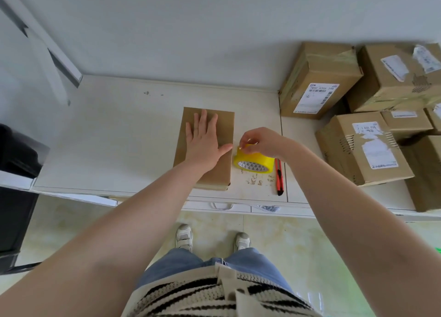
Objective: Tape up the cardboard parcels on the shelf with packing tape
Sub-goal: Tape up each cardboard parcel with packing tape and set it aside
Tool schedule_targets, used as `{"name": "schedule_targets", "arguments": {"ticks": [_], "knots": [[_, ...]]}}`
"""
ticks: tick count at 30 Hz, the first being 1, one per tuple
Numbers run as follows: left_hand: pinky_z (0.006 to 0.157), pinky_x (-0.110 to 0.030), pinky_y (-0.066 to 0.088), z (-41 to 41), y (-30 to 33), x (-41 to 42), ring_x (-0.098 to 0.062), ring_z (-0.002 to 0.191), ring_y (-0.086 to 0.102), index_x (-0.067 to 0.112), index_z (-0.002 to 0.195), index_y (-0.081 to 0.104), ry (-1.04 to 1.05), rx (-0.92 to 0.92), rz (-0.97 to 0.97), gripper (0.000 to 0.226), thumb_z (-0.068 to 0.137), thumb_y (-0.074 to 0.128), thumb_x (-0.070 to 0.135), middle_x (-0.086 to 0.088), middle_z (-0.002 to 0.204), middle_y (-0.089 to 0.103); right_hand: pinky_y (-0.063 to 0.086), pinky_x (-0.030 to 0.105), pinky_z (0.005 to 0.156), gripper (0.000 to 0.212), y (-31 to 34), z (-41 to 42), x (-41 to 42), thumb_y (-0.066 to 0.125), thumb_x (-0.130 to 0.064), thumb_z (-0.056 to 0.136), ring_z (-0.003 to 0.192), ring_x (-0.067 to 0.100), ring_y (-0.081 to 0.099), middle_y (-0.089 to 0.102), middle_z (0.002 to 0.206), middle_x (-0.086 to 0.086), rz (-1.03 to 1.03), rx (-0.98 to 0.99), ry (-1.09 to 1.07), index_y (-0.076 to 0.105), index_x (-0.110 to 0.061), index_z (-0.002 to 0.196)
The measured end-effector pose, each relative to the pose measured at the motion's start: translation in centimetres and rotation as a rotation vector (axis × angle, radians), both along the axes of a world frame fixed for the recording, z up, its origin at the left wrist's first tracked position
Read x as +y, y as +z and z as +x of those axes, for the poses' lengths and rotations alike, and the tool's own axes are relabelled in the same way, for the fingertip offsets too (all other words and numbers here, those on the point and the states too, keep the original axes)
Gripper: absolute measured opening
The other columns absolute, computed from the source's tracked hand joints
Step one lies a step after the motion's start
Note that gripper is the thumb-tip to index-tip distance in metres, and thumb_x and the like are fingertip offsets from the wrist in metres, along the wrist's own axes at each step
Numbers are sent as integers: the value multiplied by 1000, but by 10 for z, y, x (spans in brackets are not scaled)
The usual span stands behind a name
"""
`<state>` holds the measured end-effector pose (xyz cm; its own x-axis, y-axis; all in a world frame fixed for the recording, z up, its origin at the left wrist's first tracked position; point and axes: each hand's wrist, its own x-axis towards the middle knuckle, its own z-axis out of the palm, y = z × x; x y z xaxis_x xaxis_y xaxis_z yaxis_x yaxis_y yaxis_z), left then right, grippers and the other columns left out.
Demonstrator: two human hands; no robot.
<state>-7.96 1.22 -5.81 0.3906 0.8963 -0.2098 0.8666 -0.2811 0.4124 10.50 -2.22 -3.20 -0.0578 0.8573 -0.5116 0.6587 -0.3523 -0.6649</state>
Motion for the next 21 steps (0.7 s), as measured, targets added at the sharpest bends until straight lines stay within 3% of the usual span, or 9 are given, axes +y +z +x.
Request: {"name": "schedule_targets", "arguments": {"ticks": [3, 8, 10, 12, 15, 18, 21], "knots": [[120, -45, -12, -1, 0, 0, -26, 151, -17, 17, 158, 2, -7, 3, -7, 88, 95, 52, 53, -8, 165, -15, 44, 25, 76, 16, 1, 4, -8, 70, -4, 85, 86, 14, 58, 65, 89, -1, 26, 2, -80, 66, -19, 79], [120, -46, -12, 0, 0, -2, -29, 151, -17, 17, 158, 8, -3, -40, 1, 83, 96, 54, 49, -11, 165, -12, 43, 28, 73, 15, 7, 22, -35, 68, -9, 88, 89, 21, 57, 66, 98, 6, 63, -4, -331, 68, -22, 81], [120, -47, -9, -2, 2, -5, -32, 152, -10, 18, 154, 27, 6, -147, 112, 71, 95, 60, 40, -14, 165, 0, 42, 27, 69, 8, 18, 23, -42, 65, -14, 92, 87, 19, 55, 66, 99, 3, 89, 78, -447, 69, -21, 92], [122, -44, 11, 0, 12, -11, -31, 150, 17, 17, 141, 50, -14, -386, 213, 52, 93, 65, 34, -12, 156, 30, 43, 28, 72, 10, 31, 15, -46, 62, -14, 94, 86, 15, 55, 66, 97, -1, 143, 162, -502, 68, -21, 97], [98, -24, 45, 14, 39, -21, -13, 116, 55, 19, 116, 66, -16, -680, -46, 31, 89, 71, 33, 0, 123, 57, 45, 29, 77, 18, 47, -5, -45, 58, -9, 95, 89, 12, 59, 67, 102, -2, 238, 196, -491, 68, -21, 101], [81, -19, 51, 28, 57, -22, -10, 94, 65, 21, 91, 66, 179, -836, -213, 15, 83, 78, 17, 1, 106, 65, 44, 28, 73, 25, 60, -21, -37, 54, -3, 93, 92, 15, 60, 68, 101, -3, 308, 230, -533, 67, -21, 103], [80, -16, 49, 28, 66, -15, -10, 90, 65, 11, 86, 68, 371, -900, -290, 9, 83, 77, 11, 2, 106, 67, 46, 25, 68, 27, 67, -30, -32, 54, 0, 92, 91, 19, 62, 67, 102, -7, 366, 248, -541, 67, -21, 103]]}}
